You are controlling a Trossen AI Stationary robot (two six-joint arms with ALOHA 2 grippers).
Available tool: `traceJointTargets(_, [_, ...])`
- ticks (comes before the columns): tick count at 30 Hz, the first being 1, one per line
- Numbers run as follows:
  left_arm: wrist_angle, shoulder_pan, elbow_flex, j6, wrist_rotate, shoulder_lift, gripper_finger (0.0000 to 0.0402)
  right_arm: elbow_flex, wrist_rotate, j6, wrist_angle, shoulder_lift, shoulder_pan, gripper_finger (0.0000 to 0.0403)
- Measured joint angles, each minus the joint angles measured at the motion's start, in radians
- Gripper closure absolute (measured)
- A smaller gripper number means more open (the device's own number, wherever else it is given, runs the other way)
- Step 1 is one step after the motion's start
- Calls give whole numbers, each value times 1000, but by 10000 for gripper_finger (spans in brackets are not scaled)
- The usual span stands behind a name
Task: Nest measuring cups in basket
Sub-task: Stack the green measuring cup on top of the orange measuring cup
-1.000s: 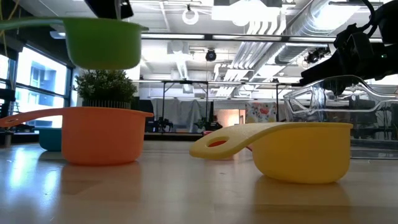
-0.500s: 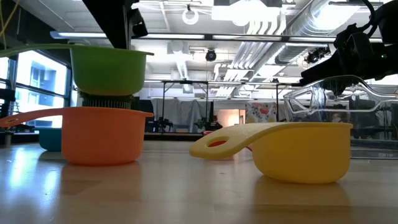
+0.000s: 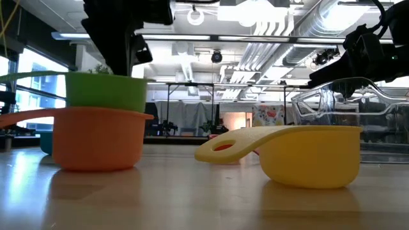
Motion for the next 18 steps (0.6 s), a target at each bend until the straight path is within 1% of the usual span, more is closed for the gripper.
traceJointTargets(11, [8, 9, 1, 4, 21, 0, 399, 0, 0, 0, 0, 0, 0, 229])
traceJointTargets(18, [7, 11, 1, -28, 21, 0, 371, 0, 0, 0, 0, 0, 0, 229])
